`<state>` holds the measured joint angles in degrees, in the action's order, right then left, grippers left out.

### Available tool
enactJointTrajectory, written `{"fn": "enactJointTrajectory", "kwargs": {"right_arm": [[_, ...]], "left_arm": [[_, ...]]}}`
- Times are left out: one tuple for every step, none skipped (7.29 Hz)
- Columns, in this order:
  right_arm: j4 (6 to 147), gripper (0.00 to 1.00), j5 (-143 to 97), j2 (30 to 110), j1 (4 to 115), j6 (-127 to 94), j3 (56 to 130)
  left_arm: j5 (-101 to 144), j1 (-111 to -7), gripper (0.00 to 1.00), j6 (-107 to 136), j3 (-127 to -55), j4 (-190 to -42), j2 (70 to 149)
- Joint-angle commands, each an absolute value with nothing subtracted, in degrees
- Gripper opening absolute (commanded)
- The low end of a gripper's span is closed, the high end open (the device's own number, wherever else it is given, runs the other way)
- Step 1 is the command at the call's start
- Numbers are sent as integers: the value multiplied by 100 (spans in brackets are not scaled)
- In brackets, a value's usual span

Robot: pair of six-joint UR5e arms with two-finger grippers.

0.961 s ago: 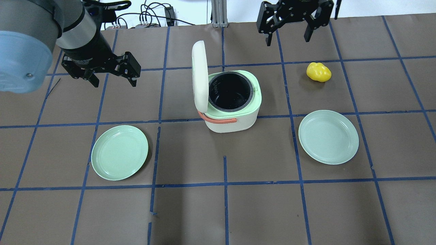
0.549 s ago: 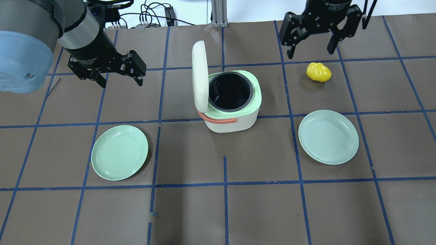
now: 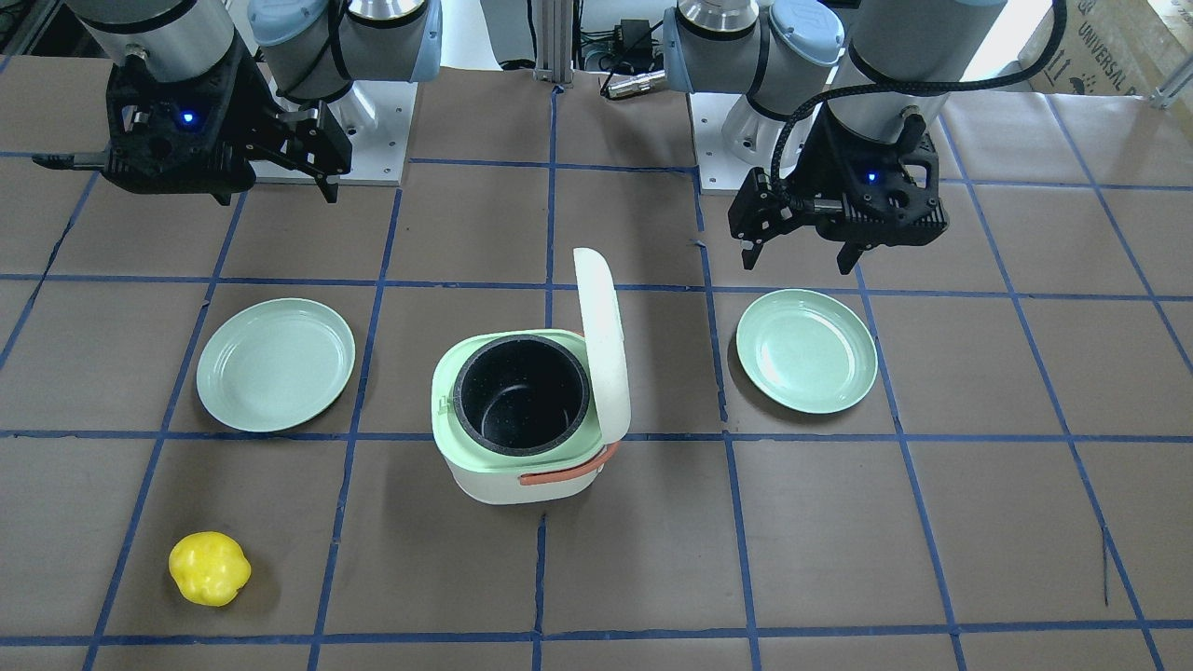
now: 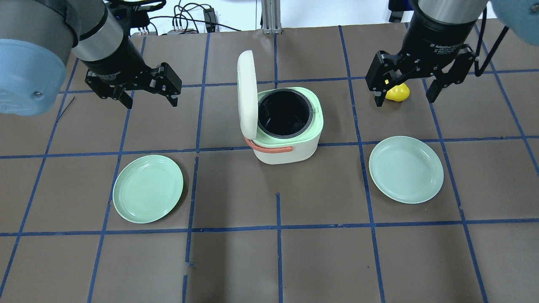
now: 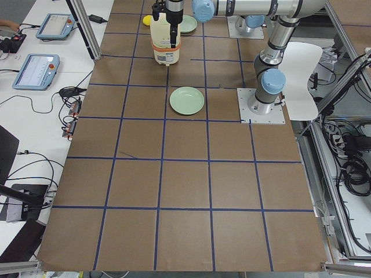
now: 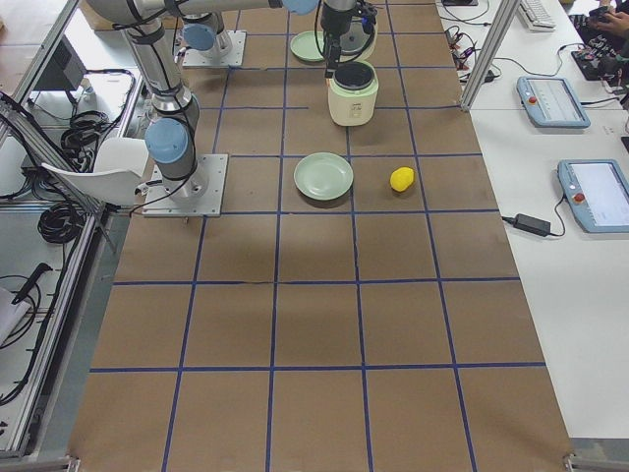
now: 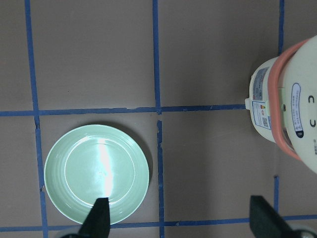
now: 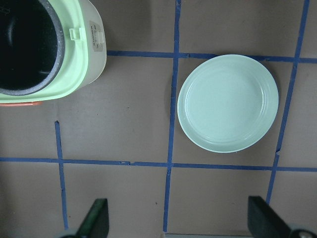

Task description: Press rice cooker button

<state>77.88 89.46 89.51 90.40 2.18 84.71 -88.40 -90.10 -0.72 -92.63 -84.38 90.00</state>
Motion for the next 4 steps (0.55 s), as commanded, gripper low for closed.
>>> {"fn": "enactJointTrajectory", "kwargs": {"right_arm": [[7962, 100, 8947, 8983, 9009, 220, 8639], [7989, 100, 8947, 8974, 9009, 220, 8640], [7981, 100, 8921, 8982, 9009, 211, 8640], [7980, 100, 8886, 8974, 9017, 185, 8631]], "left_arm": [[-8833, -9009, 100, -26, -9255, -8437, 9000], [-8833, -9009, 100, -9, -9264, -8437, 8991], [-8842, -9009, 100, -9, -9264, -8437, 8991], [-8885, -9009, 100, 9, -9272, -8446, 8965]]}}
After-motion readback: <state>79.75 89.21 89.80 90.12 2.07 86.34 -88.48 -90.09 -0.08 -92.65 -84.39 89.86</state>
